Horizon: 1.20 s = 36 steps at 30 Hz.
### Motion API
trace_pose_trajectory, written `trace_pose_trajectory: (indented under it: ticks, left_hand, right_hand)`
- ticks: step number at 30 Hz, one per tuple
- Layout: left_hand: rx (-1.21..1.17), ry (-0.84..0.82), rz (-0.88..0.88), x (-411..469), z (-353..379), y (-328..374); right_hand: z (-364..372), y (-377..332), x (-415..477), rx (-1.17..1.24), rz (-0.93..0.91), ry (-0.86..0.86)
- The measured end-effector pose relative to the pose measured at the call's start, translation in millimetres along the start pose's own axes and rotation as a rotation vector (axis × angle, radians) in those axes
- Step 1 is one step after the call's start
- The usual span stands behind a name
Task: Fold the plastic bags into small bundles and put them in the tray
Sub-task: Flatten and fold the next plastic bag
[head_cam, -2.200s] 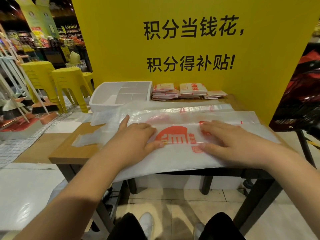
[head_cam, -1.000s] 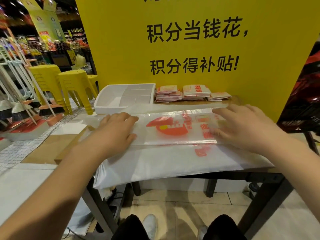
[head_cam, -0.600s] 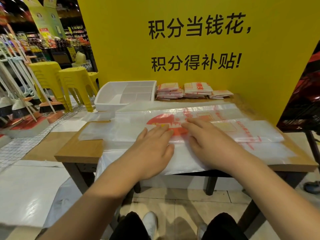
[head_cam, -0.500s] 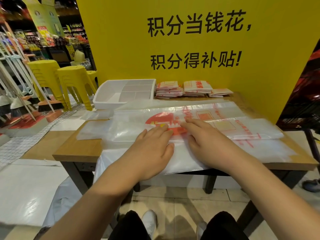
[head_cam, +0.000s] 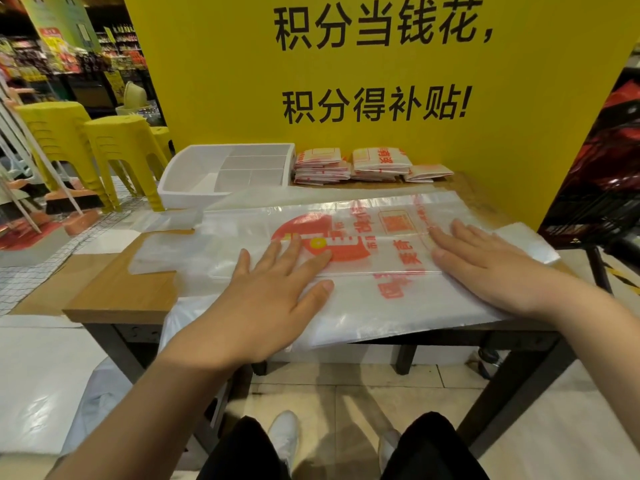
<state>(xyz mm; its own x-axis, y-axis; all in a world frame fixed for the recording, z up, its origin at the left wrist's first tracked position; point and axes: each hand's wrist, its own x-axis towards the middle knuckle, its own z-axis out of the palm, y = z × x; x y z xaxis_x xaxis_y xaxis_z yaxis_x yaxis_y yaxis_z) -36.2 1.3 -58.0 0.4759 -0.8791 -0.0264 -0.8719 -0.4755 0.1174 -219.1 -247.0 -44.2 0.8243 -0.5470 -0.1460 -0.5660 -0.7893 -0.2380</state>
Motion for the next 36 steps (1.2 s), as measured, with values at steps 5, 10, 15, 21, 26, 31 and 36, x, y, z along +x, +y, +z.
trace_pose_trajectory:
  ticks: [5, 10, 15, 21, 26, 31, 36]
  left_hand:
    - [-0.025, -0.038, -0.017, 2.8, -2.2, 0.7]
    - [-0.009, 0.002, -0.039, 2.6, 0.9, 3.2]
    - [-0.008, 0.08, -0.075, 2.3, -0.3, 5.7]
    - [0.096, 0.297, -0.047, -1.4, -13.5, 12.7]
    - [0.02, 0.381, 0.028, -4.0, -28.7, 12.9]
    - [-0.002, 0.381, -0.006, -18.2, -55.1, -2.6]
    - [-0.323, 0.309, 0.068, -52.0, -61.6, 8.2]
  right_hand:
    - [-4.2, 19.3, 5.6, -0.081, 0.097, 0.019]
    - [2.9, 22.2, 11.5, -0.155, 0.157, 0.073]
    - [1.5, 12.9, 3.1, -0.146, 0.078, 0.223]
    - [-2.9, -26.9, -28.1, 0.081, -0.27, 0.205]
    - [-10.1, -28.3, -25.1, -0.158, -0.337, 0.357]
    - [-38.3, -33.1, -19.5, -0.215, -0.189, 0.47]
    - [-62.3, -63.5, 7.0, -0.27, -0.148, 0.485]
